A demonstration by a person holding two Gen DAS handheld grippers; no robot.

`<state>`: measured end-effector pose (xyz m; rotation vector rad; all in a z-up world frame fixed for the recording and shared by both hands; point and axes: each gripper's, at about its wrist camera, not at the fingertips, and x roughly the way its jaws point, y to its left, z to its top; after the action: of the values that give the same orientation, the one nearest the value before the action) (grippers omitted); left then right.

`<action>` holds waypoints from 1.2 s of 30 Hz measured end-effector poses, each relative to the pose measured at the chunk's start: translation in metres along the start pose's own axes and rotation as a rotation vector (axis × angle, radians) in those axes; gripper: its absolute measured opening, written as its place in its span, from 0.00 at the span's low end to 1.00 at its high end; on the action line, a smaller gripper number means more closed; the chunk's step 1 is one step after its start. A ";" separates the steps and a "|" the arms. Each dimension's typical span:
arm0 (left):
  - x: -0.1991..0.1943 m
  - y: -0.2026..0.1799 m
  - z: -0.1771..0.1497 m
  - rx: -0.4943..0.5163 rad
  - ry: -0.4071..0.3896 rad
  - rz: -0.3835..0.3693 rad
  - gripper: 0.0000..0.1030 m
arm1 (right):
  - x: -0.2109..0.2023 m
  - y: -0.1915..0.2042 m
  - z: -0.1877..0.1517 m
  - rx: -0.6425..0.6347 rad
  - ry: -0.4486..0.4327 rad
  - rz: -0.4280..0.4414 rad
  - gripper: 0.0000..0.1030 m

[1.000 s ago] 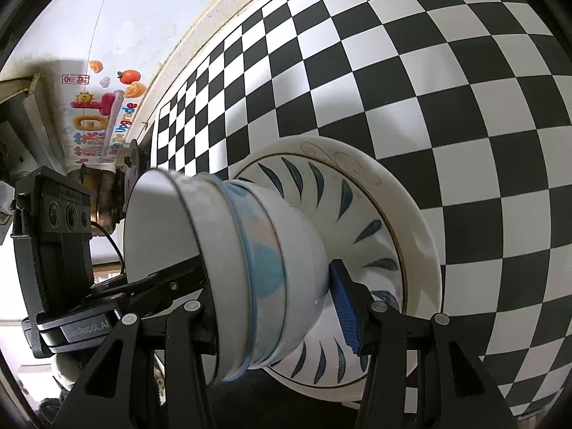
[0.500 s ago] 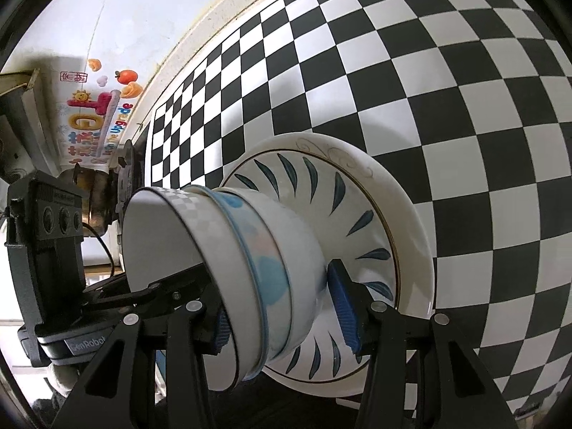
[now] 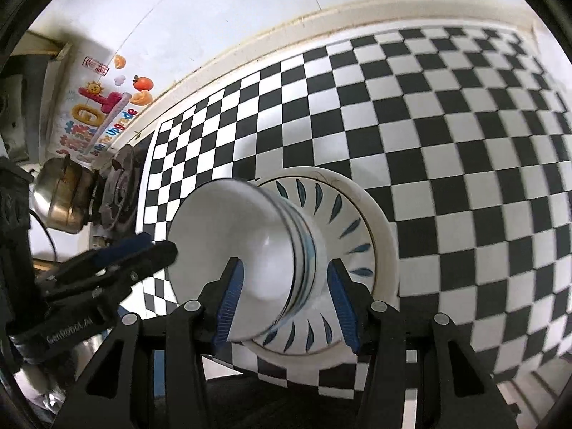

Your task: Organize plates and bowls

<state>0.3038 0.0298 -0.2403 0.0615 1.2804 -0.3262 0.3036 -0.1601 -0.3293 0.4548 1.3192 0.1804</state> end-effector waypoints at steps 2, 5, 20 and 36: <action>-0.009 -0.001 -0.005 0.007 -0.025 0.003 0.65 | -0.011 0.009 -0.009 -0.018 -0.021 -0.037 0.65; -0.026 -0.002 -0.014 0.029 -0.083 0.022 0.72 | -0.030 0.022 -0.026 -0.040 -0.061 -0.100 0.82; -0.124 -0.023 -0.071 0.052 -0.293 0.059 0.99 | -0.144 0.062 -0.106 -0.047 -0.330 -0.295 0.89; -0.227 -0.070 -0.195 -0.006 -0.452 0.133 0.99 | -0.273 0.094 -0.244 -0.150 -0.522 -0.301 0.91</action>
<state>0.0471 0.0540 -0.0728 0.0637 0.8242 -0.2060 0.0126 -0.1264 -0.0896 0.1533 0.8388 -0.0881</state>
